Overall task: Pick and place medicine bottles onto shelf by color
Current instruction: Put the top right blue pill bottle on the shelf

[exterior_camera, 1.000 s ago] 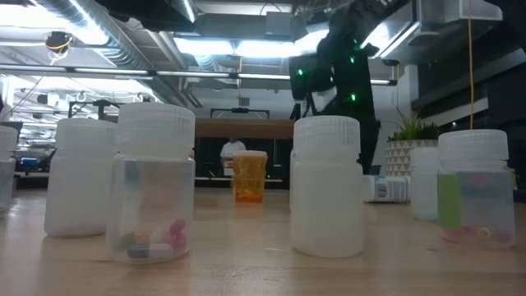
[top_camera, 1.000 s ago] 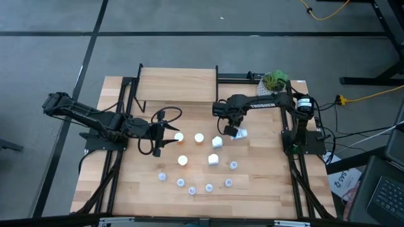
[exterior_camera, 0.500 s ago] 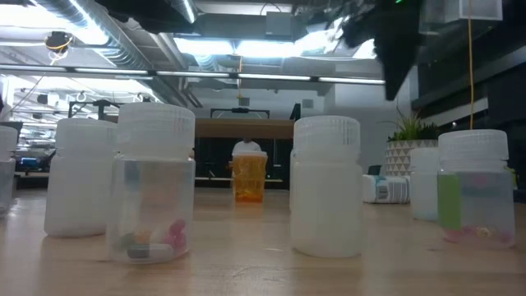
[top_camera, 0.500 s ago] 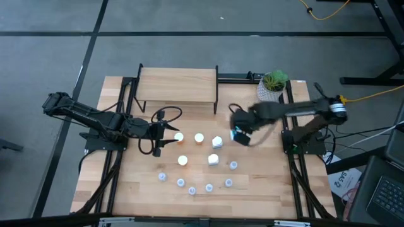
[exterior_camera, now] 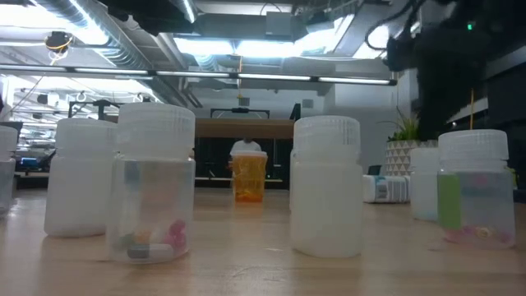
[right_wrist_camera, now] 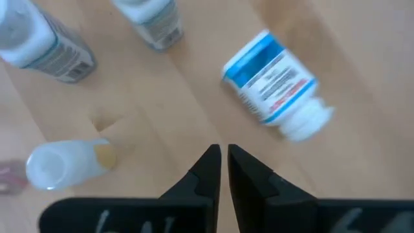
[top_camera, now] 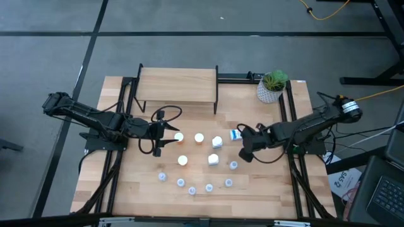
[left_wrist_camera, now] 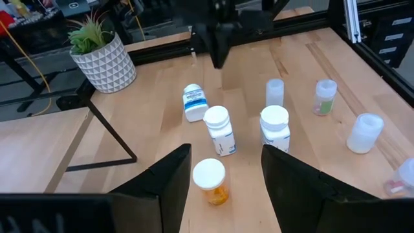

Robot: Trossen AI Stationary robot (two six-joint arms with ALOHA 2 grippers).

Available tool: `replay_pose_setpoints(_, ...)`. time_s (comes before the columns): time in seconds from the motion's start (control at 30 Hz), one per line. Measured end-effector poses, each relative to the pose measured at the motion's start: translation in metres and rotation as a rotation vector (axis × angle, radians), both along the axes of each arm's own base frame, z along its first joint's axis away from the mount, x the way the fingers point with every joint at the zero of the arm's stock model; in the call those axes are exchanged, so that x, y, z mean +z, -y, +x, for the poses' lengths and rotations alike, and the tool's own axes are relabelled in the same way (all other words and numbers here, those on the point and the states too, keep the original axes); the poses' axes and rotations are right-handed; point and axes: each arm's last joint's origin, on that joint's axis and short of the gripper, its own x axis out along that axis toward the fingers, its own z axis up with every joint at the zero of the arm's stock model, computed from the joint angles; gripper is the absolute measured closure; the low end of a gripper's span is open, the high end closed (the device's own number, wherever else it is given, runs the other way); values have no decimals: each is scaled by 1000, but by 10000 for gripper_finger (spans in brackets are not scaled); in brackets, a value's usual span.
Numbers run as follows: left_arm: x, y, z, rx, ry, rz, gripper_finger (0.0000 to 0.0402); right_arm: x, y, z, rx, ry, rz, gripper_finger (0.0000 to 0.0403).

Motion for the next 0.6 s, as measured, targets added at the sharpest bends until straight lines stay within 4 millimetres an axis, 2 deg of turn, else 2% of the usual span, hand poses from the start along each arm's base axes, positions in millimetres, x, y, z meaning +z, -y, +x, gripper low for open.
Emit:
replay_pose_setpoints(0.17,0,0,0,0,0,0,220,-18,6,-4,-30,-47,57,348)
replay_pose_setpoints(0.43,0,0,0,-1,0,1,220,-33,20,-4,-157,-51,80,232)
replay_pose_setpoints(0.6,0,0,0,-4,-1,7,220,-41,32,-4,-211,-96,68,190)
